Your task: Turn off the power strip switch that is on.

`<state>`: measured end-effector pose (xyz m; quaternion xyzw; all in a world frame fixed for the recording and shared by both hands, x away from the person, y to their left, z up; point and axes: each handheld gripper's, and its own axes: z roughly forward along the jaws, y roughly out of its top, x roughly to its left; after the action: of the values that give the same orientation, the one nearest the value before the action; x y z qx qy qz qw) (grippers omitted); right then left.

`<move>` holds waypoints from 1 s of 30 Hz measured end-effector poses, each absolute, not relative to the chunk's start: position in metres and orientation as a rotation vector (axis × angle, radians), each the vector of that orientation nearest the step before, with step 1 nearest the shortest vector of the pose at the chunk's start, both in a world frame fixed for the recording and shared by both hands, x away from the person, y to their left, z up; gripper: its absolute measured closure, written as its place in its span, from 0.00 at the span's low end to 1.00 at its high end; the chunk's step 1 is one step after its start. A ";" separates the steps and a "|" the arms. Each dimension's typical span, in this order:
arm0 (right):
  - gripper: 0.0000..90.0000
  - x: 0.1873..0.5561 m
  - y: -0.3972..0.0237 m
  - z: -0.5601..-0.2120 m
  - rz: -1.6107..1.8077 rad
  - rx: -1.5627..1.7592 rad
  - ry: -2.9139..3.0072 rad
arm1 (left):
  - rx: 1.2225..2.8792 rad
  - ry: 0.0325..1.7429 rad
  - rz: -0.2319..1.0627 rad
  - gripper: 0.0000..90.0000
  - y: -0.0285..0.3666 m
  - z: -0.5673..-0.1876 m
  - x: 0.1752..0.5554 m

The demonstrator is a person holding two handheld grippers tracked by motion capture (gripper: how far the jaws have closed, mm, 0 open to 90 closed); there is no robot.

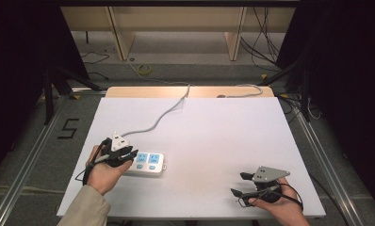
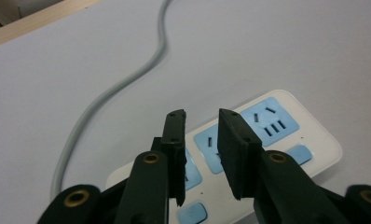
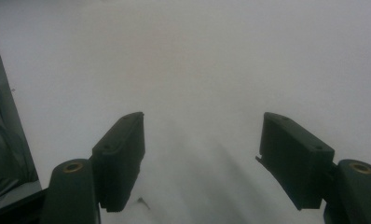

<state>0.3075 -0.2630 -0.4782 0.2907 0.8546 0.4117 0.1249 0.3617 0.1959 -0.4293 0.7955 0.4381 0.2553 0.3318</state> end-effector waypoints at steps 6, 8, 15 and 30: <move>0.35 0.308 -0.263 -0.478 1.200 0.847 2.490 | 2.054 1.168 0.681 0.79 0.201 -0.429 0.362; 0.35 0.307 -0.263 -0.478 1.199 0.847 2.490 | 2.045 1.177 0.681 0.77 0.202 -0.430 0.362; 0.35 0.308 -0.263 -0.478 1.200 0.846 2.489 | 2.020 1.190 0.669 0.73 0.206 -0.433 0.363; 0.35 0.307 -0.264 -0.478 1.204 0.845 2.485 | 1.963 1.059 0.605 0.52 0.213 -0.444 0.356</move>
<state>0.3075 -0.2637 -0.4777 0.2903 0.8536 0.4136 0.1264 0.3563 0.2130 -0.4441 0.7771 0.4194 0.2397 0.4035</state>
